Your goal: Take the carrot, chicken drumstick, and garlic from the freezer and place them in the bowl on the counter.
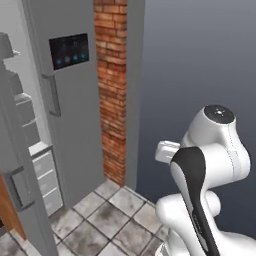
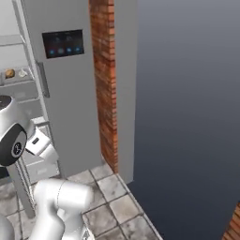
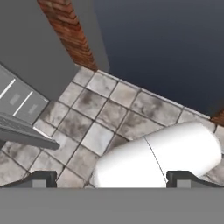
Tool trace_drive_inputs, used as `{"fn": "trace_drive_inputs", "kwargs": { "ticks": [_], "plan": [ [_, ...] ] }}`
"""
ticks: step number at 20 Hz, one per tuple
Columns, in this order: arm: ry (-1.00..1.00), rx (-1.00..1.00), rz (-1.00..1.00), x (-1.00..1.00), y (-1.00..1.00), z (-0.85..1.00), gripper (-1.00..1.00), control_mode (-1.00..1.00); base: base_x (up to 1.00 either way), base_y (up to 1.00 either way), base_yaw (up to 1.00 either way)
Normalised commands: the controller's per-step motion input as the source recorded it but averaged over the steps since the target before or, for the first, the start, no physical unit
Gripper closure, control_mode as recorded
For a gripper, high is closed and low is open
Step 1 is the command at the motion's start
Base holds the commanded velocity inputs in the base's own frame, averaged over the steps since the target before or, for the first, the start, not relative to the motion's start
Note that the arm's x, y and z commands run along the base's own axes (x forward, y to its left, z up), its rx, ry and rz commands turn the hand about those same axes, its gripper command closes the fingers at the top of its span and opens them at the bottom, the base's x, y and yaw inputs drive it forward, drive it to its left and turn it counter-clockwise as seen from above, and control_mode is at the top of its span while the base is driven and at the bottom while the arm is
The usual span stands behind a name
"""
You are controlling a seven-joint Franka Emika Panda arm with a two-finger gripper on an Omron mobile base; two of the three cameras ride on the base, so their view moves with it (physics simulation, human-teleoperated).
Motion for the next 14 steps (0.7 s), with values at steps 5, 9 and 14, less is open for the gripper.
{"fn": "trace_drive_inputs", "kwargs": {
  "ticks": [5, 9, 14],
  "plan": [
    [0.00, 0.00, 0.00, 0.00, 0.00, 0.00, -1.00, 1.00, 0.95, 0.00, 0.49],
    [0.00, 0.00, 0.00, 0.00, 0.00, 0.00, -1.00, 1.00, 0.89, 0.00, 0.54],
    [0.00, 0.00, 0.00, 0.00, 0.00, 0.00, -1.00, 1.00, 0.76, -0.41, 0.35]
  ]
}}
